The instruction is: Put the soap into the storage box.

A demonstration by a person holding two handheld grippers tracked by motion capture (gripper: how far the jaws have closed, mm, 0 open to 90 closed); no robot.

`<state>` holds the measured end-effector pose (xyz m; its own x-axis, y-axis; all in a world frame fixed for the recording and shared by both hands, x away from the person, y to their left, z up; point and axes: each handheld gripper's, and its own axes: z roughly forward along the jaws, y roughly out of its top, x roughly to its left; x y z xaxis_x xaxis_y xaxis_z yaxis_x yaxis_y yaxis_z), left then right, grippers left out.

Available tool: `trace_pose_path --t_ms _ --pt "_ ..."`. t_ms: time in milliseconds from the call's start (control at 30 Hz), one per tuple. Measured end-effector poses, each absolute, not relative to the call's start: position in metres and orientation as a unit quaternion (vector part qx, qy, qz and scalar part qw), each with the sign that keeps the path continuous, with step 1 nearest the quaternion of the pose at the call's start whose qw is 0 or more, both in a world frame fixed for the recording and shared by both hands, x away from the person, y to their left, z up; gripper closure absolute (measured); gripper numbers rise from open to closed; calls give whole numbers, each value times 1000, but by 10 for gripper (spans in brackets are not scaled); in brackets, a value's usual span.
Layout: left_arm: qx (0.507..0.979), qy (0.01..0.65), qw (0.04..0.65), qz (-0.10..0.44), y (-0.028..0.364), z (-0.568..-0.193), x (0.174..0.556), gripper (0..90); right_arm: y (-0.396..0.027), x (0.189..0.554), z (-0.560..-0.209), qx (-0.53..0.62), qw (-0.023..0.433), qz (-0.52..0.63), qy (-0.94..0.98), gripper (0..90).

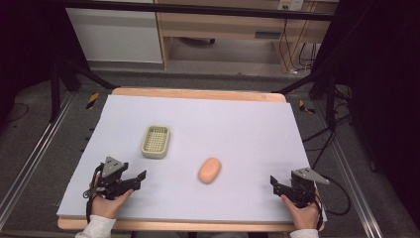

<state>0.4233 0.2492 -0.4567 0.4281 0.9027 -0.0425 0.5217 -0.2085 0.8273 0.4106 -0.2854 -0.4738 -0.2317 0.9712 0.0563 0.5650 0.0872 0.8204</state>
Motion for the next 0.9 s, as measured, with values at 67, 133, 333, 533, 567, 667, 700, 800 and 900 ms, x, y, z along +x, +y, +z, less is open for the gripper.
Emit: trace_pose_path --t_ms 67,133,333,533,567,667,700,800,900 --pt "742 479 408 231 245 -456 423 247 -285 410 -473 559 265 381 687 177" --pt "747 472 408 230 240 -455 423 240 -285 410 -474 557 269 380 688 177" --pt "754 461 409 228 231 -454 421 232 -285 410 -473 557 268 383 686 174" --pt "762 450 408 226 223 -452 421 230 -284 410 -473 555 269 385 686 170" --pt "761 450 410 224 221 -452 420 230 -283 410 -473 555 269 385 686 169" --pt "765 444 412 222 217 -450 420 228 -282 410 -473 553 272 386 686 167" --pt "766 441 411 222 216 -450 419 227 -282 410 -474 553 272 385 687 167" --pt "770 437 410 220 213 -449 419 225 -282 411 -474 553 271 384 688 168" --pt "774 432 409 216 208 -449 419 223 -281 411 -474 551 275 383 689 175"
